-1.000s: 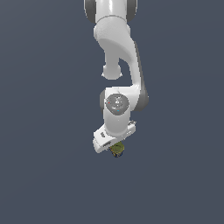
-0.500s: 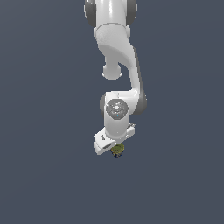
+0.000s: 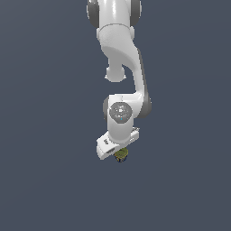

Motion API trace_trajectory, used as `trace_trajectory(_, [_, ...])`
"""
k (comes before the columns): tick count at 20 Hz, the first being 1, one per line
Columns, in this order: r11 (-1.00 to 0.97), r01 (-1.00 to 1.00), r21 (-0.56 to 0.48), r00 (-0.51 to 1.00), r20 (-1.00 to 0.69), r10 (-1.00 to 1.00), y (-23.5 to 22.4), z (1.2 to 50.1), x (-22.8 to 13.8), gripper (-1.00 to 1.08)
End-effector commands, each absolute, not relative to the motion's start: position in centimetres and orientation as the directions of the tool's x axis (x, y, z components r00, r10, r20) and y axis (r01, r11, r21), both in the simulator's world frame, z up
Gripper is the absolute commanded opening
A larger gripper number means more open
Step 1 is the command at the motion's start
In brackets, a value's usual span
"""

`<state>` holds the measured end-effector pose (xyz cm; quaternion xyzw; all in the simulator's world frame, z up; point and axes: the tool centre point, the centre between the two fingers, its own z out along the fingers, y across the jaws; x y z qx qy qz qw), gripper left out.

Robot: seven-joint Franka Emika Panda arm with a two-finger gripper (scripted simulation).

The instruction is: Pick up the object and move it to a goal position.

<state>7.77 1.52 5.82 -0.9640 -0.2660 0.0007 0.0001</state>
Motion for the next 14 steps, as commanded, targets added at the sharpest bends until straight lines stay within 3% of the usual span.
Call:
trace_trajectory(1, [-0.859, 0.513, 0.000, 0.859, -0.001, 0.513, 1.6, 5.9, 7.8, -1.00])
trace_trajectory(14, [-0.859, 0.513, 0.000, 0.859, -0.001, 0.513, 3.5, 12.8, 9.5, -1.00])
